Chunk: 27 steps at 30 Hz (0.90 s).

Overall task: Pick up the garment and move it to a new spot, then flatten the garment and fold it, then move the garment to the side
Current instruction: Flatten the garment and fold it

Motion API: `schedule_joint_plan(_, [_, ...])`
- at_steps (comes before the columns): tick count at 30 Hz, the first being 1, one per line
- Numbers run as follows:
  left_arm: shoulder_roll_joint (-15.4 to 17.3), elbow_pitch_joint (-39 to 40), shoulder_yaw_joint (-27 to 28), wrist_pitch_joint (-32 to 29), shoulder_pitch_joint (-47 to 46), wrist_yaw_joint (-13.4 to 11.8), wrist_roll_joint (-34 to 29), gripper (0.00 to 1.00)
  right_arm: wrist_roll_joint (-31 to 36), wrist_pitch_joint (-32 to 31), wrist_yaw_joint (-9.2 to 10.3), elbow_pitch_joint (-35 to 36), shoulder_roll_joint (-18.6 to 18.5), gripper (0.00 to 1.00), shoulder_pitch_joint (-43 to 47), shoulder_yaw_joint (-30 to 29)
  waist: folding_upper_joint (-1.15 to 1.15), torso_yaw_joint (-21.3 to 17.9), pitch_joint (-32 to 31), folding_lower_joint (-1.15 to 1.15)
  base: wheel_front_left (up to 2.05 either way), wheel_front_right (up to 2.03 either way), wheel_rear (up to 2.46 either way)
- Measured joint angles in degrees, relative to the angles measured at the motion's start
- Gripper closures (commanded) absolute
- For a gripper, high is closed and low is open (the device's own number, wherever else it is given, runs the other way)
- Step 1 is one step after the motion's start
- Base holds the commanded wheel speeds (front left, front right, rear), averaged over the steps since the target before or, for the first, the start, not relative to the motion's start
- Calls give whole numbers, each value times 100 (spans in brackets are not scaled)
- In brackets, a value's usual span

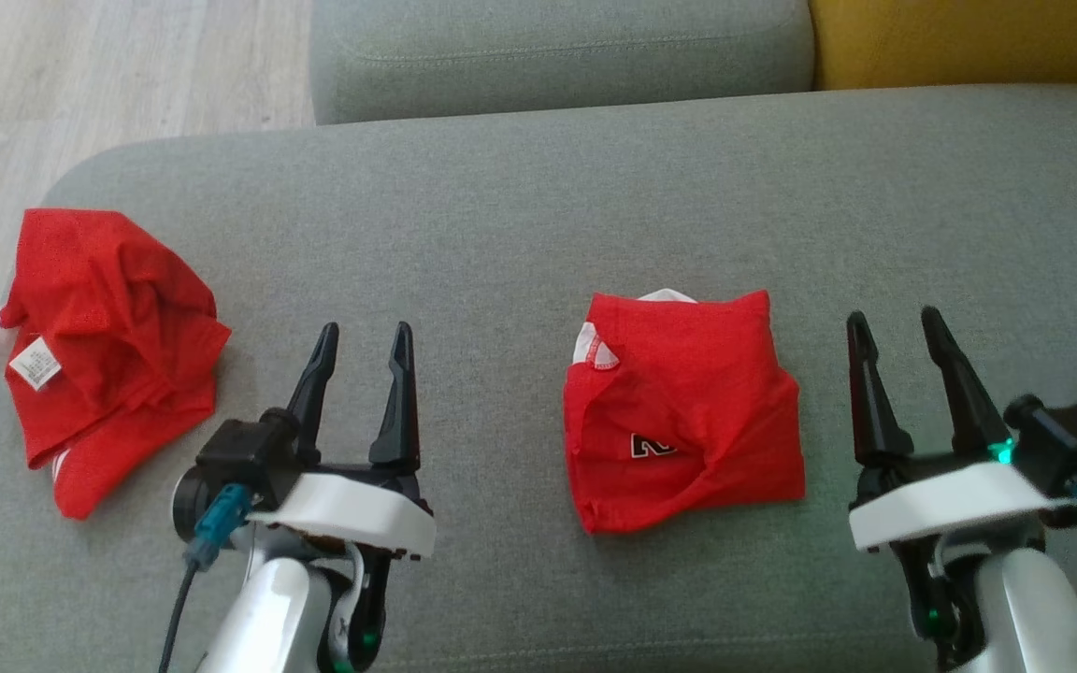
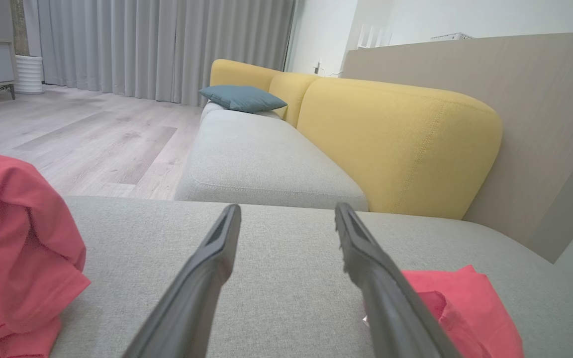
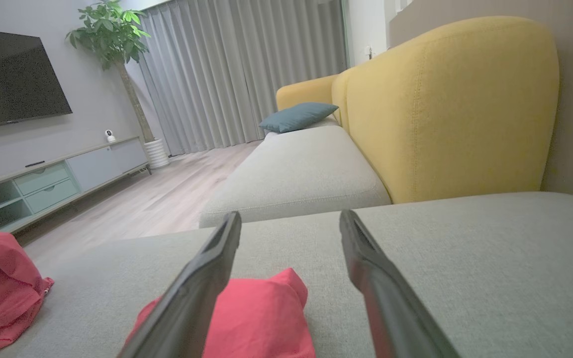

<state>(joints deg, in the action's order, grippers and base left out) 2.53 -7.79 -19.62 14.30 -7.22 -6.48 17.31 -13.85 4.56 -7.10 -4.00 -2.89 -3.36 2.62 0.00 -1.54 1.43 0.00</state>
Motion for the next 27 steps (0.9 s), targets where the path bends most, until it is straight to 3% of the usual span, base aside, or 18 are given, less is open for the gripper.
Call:
schedule_joint_plan(14, [0, -23, -175, 1, -2, 43, 1, 0, 94, 308, 0, -293, 13, 0, -13, -185, 0, 235, 177, 0, 0, 0, 0])
schedule_joint_plan(15, [0, -31, -183, 1, -4, 44, 1, 0, 131, 326, 0, -297, 13, 11, -43, -169, 0, 263, 204, 0, 0, 0, 0])
schedule_joint_plan(16, [0, -40, -190, 0, -11, 44, 0, 0, 180, 344, 0, -309, 13, 100, -93, -133, 0, 294, 235, 0, 0, 0, 0])
schedule_joint_plan(21, [0, -87, -259, 0, -80, 52, 1, 0, 375, 407, -1, -535, 12, 100, -471, 338, 0, 458, 443, 0, 0, 0, 0])
schedule_joint_plan(27, [-1, -122, -405, 1, -314, 97, 9, 0, 614, 487, 0, -1526, 4, 100, -1019, 864, 0, 744, 721, 0, 0, 0, 0])
